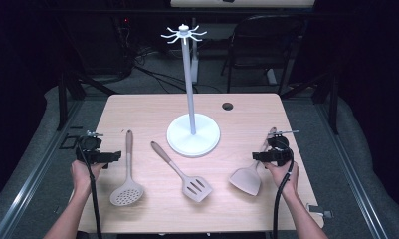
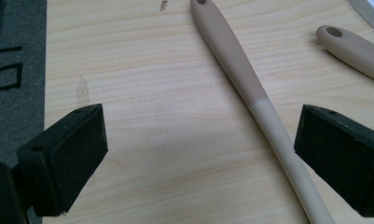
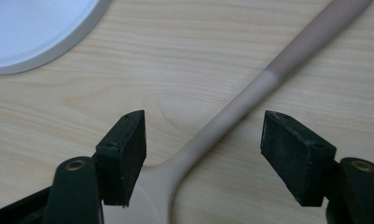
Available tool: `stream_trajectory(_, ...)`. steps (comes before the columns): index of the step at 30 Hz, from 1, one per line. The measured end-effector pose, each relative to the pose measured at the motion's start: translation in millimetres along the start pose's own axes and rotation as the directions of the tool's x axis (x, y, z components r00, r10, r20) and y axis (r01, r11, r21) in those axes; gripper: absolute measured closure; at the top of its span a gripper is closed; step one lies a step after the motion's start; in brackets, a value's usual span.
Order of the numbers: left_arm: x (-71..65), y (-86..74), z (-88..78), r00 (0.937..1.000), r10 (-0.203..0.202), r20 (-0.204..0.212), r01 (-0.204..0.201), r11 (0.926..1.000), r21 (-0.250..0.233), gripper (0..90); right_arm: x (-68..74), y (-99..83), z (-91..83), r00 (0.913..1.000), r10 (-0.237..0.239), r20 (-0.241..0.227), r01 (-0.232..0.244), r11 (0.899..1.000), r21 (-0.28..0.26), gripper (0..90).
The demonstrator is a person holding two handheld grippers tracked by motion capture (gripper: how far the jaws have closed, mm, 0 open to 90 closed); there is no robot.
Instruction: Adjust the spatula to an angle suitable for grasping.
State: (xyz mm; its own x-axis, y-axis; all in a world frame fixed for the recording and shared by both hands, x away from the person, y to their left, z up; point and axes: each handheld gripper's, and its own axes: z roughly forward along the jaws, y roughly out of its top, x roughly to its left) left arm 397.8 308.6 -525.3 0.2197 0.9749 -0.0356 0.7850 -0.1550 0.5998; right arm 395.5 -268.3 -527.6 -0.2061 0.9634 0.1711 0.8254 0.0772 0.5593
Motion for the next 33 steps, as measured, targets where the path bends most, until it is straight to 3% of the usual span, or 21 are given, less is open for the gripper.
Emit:
stream_trajectory(5,0.8,-0.2,-1.1,1.0,-0.002,0.003,0.002,1.0,-0.005,2.6,-1.2,3.5,11.9,0.9987,0.018,0.047,-0.019,0.999,0.029,34.7)
stream_trajectory(10,-1.3,0.3,-1.6,1.0,-0.002,0.001,0.002,1.0,-0.005,3.0,-4.4,3.4,17.1,0.9985,0.028,0.047,-0.03,0.998,0.05,38.5)
stream_trajectory(18,-1.8,0.2,-2.1,1.0,-0.002,0.006,0.002,1.0,-0.003,3.6,-2.4,3.7,25.9,0.9987,0.003,0.051,-0.007,0.997,0.075,44.2)
stream_trajectory(19,-1.4,0.1,-1.2,1.0,-0.004,0.006,0.004,1.0,-0.002,4.1,-0.2,5.7,31.5,0.9971,-0.01,0.076,0.003,0.997,0.082,44.5)
stream_trajectory(23,0.3,-0.8,-1.0,0.9999,-0.01,0.012,0.01,1.0,0.0,5.0,-1.3,5.8,33.1,0.995,-0.022,0.097,0.013,0.995,0.097,48.1)
stream_trajectory(25,0.2,-0.9,-1.3,0.9999,-0.01,0.012,0.01,0.9999,-0.001,5.1,-3.4,4.3,35.2,0.9964,0.007,0.084,-0.015,0.996,0.085,48.3)
stream_trajectory(29,-1.1,-0.8,-2.5,0.9999,-0.007,0.01,0.007,0.9999,-0.008,5.4,-1.7,4.5,35.6,0.9955,-0.016,0.093,0.007,0.995,0.095,48.7)
stream_trajectory(33,-1.6,-1.0,-2.7,0.9999,-0.008,0.015,0.008,0.9999,-0.008,5.6,-4.1,3.9,35.7,0.9972,-0.001,0.074,-0.006,0.995,0.097,50.0)
